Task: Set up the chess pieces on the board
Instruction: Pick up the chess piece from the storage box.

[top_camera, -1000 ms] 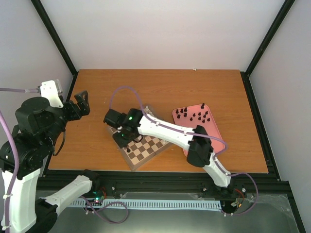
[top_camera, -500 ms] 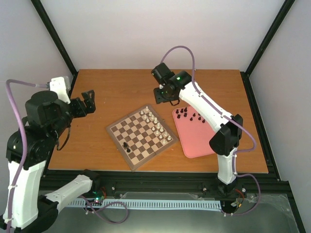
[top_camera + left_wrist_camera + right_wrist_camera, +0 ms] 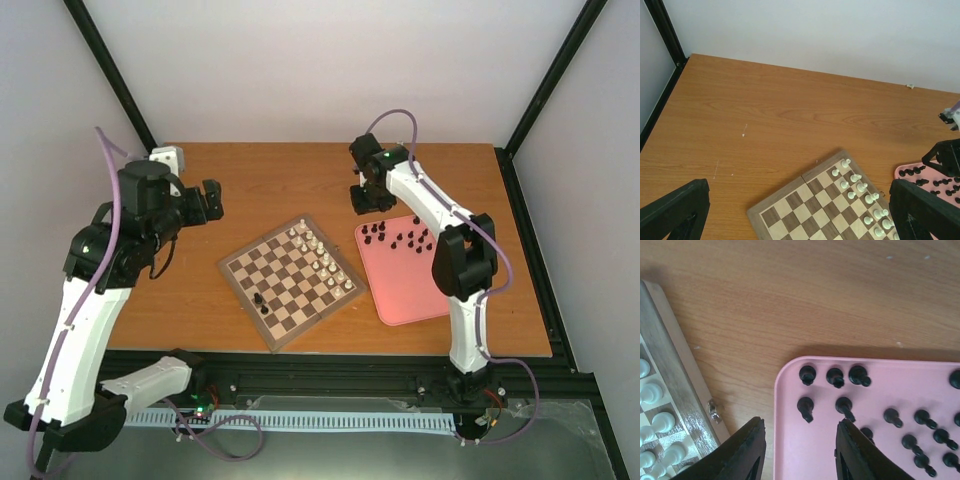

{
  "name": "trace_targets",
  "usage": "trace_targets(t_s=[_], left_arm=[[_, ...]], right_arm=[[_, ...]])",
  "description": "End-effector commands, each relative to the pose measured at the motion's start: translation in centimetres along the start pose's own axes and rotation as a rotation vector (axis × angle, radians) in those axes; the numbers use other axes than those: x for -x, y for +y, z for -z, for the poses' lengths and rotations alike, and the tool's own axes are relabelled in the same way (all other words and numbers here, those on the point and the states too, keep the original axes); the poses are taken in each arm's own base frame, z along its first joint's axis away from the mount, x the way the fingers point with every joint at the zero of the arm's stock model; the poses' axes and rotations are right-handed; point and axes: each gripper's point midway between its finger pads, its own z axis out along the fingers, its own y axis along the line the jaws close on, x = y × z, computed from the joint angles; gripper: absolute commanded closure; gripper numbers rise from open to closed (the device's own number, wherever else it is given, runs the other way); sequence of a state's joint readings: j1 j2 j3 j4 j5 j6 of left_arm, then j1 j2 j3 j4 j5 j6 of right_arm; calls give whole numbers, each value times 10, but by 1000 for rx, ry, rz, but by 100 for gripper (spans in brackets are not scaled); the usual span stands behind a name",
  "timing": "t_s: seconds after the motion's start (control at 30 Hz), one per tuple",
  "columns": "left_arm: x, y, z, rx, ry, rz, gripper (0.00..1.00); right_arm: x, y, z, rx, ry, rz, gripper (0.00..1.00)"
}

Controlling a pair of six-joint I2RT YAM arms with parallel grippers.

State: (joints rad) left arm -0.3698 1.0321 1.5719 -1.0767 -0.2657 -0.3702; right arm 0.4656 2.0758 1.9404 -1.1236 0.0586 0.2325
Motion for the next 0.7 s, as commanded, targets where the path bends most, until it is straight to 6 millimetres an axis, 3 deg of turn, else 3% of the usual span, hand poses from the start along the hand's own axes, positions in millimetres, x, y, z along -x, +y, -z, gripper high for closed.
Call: trace_targets(t_s=[0.0,0.33,0.67], left_arm=[[12,-8,-13,-15,-33,29,0],[9,-10,-29,6,-4,17,0],[4,-9,-33,13,9,15,0]], right_arm=[[-1,11,-19,54,26,67,60],[-9,11,-55,116,115,74,65],[-17,10,-64,111,151,74,65]])
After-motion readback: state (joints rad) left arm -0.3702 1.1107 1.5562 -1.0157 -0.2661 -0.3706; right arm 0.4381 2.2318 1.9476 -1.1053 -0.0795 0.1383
